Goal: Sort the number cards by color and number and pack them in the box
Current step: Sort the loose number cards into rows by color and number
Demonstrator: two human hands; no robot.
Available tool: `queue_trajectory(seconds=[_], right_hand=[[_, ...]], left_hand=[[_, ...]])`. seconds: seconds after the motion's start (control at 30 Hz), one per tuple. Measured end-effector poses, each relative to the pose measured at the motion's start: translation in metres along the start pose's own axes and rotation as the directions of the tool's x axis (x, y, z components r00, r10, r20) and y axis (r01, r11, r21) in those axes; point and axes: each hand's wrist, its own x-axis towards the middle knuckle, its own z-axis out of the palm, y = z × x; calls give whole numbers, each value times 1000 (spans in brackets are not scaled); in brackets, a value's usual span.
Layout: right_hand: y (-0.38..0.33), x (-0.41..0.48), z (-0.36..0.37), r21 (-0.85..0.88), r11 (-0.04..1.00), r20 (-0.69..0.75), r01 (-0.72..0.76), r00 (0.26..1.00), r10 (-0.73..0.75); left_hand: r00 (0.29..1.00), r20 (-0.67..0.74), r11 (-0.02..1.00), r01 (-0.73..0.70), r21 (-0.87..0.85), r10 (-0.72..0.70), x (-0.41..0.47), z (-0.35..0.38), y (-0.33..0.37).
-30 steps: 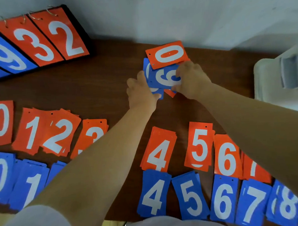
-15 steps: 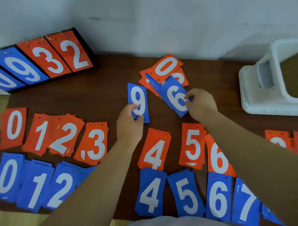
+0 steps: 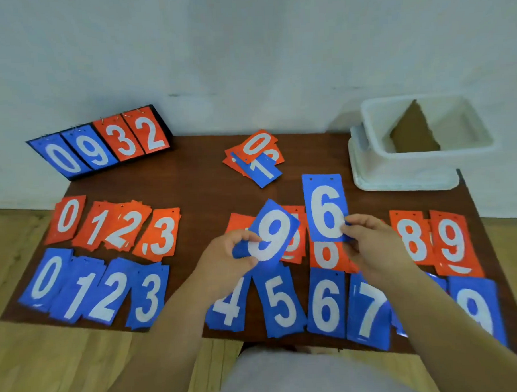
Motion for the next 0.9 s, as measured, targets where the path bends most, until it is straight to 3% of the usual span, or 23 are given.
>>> queue_trajectory(seconds=[0.17, 0.57, 0.7, 0.9], right_hand=[[-2, -41, -44, -51, 994, 43, 95, 995, -93], [3, -82, -60, -113, 977, 150, 180, 975, -162], [0, -90, -42, -105, 974, 195, 202, 964, -179], [0, -99, 7, -107, 963, 214, 246, 952, -220]], left_hand=[[974, 195, 990, -129, 49, 117, -42, 38, 36], [922, 319, 925, -301, 233, 219, -78, 34, 85], [931, 255, 927, -314, 204, 260, -76, 13, 85], [963, -21, 957, -263, 119, 267, -67, -30, 59]])
